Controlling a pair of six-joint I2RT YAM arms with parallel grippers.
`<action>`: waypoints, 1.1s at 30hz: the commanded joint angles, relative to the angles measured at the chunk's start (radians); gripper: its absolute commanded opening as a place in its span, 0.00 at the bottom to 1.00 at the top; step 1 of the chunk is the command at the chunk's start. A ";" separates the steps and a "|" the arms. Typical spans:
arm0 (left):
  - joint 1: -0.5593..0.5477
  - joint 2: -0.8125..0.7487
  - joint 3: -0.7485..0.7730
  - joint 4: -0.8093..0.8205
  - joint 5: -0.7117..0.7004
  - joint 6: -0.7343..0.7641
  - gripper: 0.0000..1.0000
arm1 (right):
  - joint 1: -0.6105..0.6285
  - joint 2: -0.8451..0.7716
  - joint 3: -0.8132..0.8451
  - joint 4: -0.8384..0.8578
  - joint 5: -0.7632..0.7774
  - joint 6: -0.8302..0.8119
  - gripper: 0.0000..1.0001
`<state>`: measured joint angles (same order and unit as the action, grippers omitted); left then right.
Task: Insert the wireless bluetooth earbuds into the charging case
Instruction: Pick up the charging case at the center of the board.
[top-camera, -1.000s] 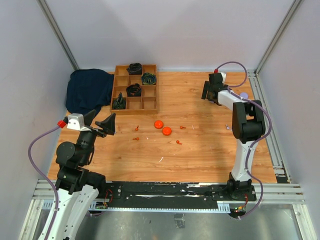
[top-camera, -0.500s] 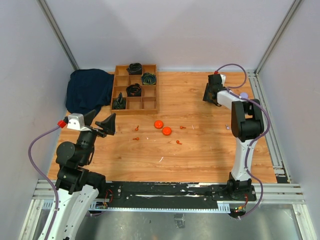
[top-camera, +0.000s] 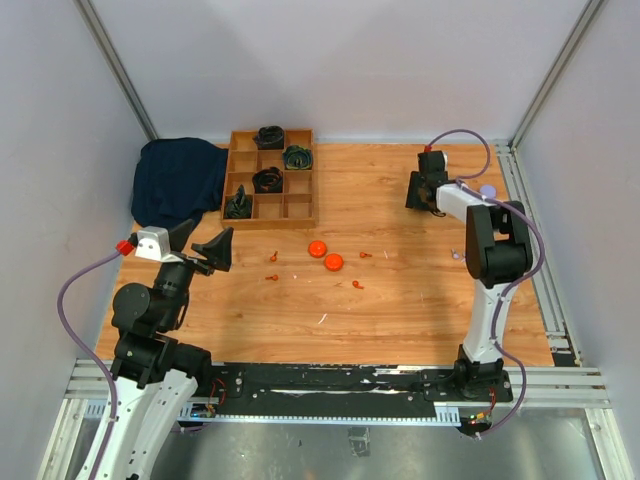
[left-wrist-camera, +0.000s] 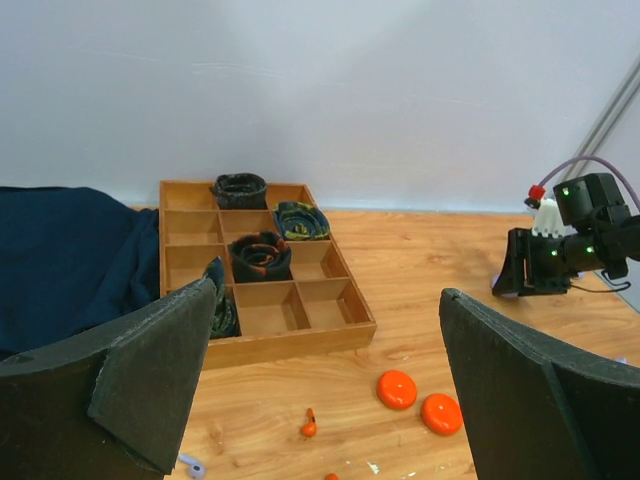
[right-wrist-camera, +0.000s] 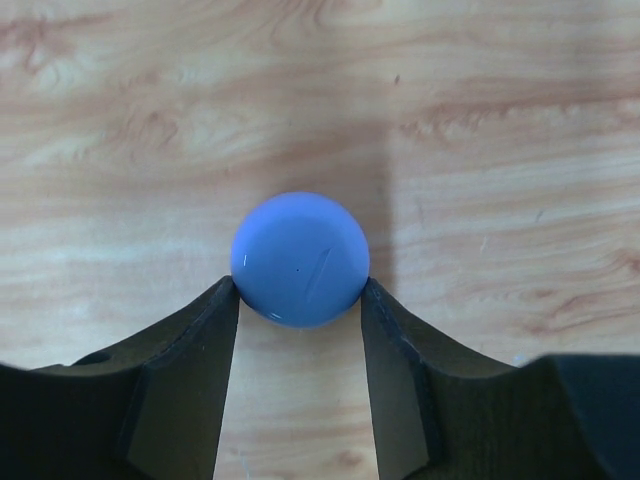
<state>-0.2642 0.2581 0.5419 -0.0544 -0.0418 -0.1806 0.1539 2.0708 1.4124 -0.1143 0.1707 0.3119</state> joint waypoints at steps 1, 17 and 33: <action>-0.009 0.008 -0.011 0.021 0.021 0.005 0.99 | -0.035 -0.074 -0.075 -0.105 -0.122 -0.035 0.45; -0.008 0.018 -0.013 0.022 0.025 0.006 0.99 | -0.025 -0.154 -0.134 -0.153 -0.085 -0.009 0.79; -0.008 0.021 -0.012 0.022 0.026 0.003 0.99 | -0.008 -0.064 -0.074 -0.157 -0.020 0.091 0.72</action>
<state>-0.2642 0.2749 0.5419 -0.0544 -0.0238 -0.1806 0.1547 1.9640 1.3090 -0.2459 0.1246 0.3756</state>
